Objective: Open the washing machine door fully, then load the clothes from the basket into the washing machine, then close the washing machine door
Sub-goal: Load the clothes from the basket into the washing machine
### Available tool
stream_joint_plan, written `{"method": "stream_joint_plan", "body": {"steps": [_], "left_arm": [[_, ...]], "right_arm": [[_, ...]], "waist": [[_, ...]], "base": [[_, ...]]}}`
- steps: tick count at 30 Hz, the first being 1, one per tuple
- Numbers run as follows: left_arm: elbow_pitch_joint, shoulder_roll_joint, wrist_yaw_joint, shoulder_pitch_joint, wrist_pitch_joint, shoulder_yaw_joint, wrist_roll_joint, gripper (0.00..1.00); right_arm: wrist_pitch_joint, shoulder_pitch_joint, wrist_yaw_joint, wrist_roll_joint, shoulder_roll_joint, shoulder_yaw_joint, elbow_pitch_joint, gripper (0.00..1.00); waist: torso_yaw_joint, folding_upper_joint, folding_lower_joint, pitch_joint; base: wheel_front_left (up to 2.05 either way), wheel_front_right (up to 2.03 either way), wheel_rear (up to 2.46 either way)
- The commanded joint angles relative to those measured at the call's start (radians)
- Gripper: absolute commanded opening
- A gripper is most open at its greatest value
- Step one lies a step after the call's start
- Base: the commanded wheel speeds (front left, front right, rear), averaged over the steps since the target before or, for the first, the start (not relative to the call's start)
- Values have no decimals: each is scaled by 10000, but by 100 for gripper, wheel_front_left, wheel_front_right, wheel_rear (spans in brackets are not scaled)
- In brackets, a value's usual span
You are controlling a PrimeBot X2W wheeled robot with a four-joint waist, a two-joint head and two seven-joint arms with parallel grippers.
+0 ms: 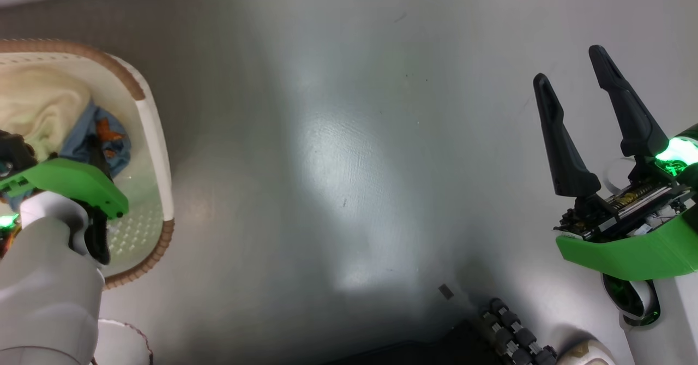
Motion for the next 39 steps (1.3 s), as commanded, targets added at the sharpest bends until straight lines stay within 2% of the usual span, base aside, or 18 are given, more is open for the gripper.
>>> {"method": "stream_joint_plan", "body": {"steps": [1,3,4,5,6,7,12,20,26,31,39], "left_arm": [[50,411,95,280,-4,151,-61,100],[70,439,157,229,-17,165,-92,100],[80,450,212,224,-31,122,-56,75],[89,442,234,227,-32,109,-57,46],[98,431,232,229,-16,106,-74,27],[106,424,222,228,16,75,-62,0],[131,456,193,270,-112,10,-68,0],[126,209,10,670,-768,-170,2,0],[-335,48,-167,1113,-1081,-240,123,0],[-2300,38,170,2005,-1105,-13,662,0],[-5132,-338,545,3654,-1108,599,1621,0]], "right_arm": [[-46,271,16,179,-82,148,-255,100],[-46,291,16,175,-73,141,-275,100],[-46,307,16,172,-73,149,-274,100],[-46,324,16,170,-79,155,-273,100],[-46,338,16,168,-86,155,-270,100],[-46,346,16,164,-91,152,-263,100],[-46,336,16,138,-67,130,-236,100],[-46,385,16,101,-123,21,-205,100],[-46,484,16,27,-227,-76,-174,100],[-46,770,16,-63,-331,-218,-86,100],[-46,1227,16,-184,-508,-416,-3,100]], "waist": [[-124,0,-1,220],[-140,0,-1,247],[-151,0,-1,242],[-155,0,-1,232],[-157,0,-1,226],[-159,0,-1,224],[-101,0,-1,146],[179,0,-1,-311],[480,0,-1,-824],[823,0,-1,-1505],[1201,0,-1,-2520]], "base": [[0,0,0],[0,0,0],[0,0,0],[0,0,0],[0,0,0],[0,0,0],[0,0,0],[0,0,0],[0,0,0],[0,0,0],[0,0,0]]}}
